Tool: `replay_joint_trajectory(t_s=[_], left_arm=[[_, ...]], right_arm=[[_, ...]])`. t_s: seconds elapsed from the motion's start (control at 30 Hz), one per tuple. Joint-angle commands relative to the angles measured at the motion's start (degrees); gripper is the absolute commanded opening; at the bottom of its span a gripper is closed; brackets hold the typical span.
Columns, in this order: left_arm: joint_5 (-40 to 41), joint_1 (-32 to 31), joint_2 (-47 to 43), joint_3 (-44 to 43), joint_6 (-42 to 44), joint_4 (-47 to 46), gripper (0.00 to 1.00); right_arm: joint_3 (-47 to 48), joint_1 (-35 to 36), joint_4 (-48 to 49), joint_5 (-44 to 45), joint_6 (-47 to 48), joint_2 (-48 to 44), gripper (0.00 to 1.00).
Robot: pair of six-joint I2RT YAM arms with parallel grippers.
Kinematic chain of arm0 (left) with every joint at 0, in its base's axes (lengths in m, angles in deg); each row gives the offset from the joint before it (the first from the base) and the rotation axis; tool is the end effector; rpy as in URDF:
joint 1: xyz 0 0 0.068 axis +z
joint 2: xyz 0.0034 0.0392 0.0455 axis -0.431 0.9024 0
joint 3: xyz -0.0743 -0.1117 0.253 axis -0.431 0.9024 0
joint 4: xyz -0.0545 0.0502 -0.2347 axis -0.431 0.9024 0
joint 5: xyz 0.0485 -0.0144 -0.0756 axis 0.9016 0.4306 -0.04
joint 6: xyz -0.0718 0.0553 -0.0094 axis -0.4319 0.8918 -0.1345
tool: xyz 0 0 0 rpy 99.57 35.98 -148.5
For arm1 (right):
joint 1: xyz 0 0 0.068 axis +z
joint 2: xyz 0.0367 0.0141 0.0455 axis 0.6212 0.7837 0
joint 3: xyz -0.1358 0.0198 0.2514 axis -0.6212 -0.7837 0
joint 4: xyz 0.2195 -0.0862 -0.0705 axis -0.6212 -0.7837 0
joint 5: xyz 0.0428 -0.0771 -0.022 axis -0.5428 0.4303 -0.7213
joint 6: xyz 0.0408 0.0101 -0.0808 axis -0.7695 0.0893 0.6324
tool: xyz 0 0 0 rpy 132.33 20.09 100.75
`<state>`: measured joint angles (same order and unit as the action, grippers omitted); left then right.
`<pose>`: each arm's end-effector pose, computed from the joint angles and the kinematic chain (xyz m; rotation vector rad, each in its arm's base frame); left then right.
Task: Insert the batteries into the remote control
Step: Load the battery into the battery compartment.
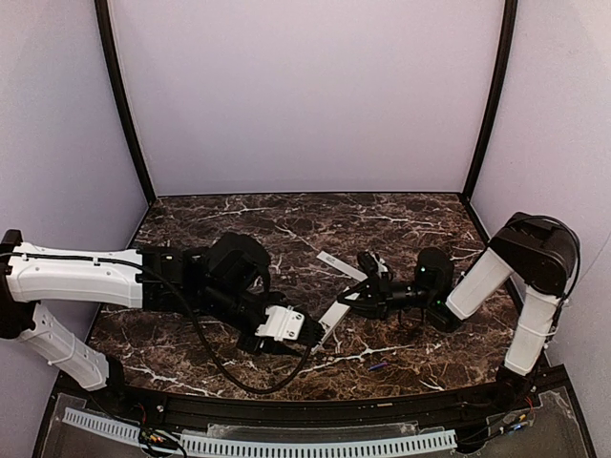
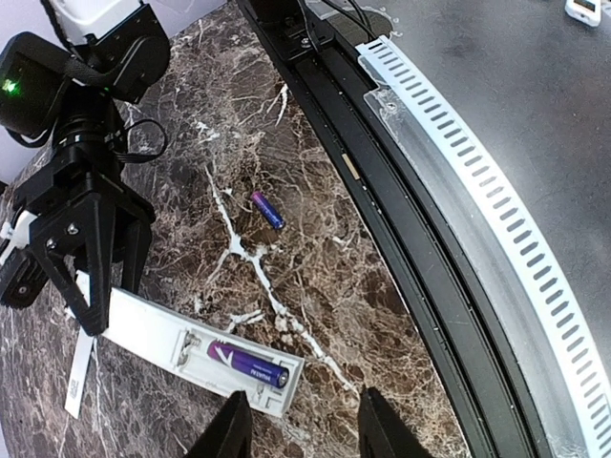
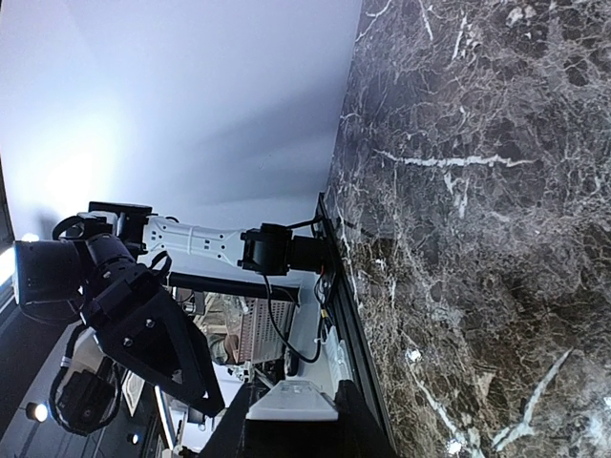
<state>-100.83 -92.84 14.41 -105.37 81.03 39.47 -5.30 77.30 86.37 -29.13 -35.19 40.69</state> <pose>0.0999 -0.3063 0.2647 1.9818 1.1856 -0.5953 0.2100 0.2533 0.1630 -0.2280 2.1855 2.1145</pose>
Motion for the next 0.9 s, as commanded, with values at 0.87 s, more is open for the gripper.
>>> replay_joint_trajectory(t_s=[0.87], left_arm=[[2.8,-2.1,5.4,-2.1,5.3,-1.7,0.19]], right_arm=[[2.5,2.6,10.8,-3.3,-0.5,-1.7,0.00]])
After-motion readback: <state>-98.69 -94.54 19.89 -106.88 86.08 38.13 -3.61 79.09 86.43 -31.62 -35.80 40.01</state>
